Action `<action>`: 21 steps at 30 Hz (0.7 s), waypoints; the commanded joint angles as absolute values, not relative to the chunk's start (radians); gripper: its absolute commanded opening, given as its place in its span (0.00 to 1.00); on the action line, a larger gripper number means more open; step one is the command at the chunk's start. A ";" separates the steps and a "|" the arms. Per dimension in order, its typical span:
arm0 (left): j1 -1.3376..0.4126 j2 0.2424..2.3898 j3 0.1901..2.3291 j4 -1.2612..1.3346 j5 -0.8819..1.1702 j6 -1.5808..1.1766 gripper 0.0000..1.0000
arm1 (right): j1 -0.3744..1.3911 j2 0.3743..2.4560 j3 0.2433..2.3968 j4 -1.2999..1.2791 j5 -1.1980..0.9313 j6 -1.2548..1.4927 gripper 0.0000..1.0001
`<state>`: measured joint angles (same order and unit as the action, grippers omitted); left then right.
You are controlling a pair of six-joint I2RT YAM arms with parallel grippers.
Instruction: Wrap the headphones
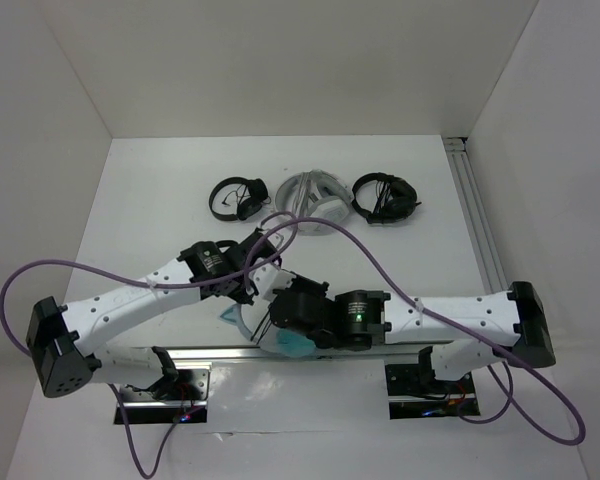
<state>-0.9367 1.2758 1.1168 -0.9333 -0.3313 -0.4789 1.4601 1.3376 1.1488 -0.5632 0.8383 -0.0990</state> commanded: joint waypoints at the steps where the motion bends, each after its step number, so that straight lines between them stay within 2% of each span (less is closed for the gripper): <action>1: -0.979 1.189 1.123 -0.942 -0.319 -0.500 0.00 | 1.344 1.296 1.102 -0.433 0.824 -0.116 0.18; 7: -0.988 1.135 1.132 -0.962 -0.290 -0.500 0.00 | 1.264 1.263 1.042 -0.367 0.747 -0.117 0.22; 21: -0.988 1.063 1.255 -1.040 -0.327 -0.549 0.00 | 1.177 1.226 0.940 -0.229 0.597 -0.055 0.19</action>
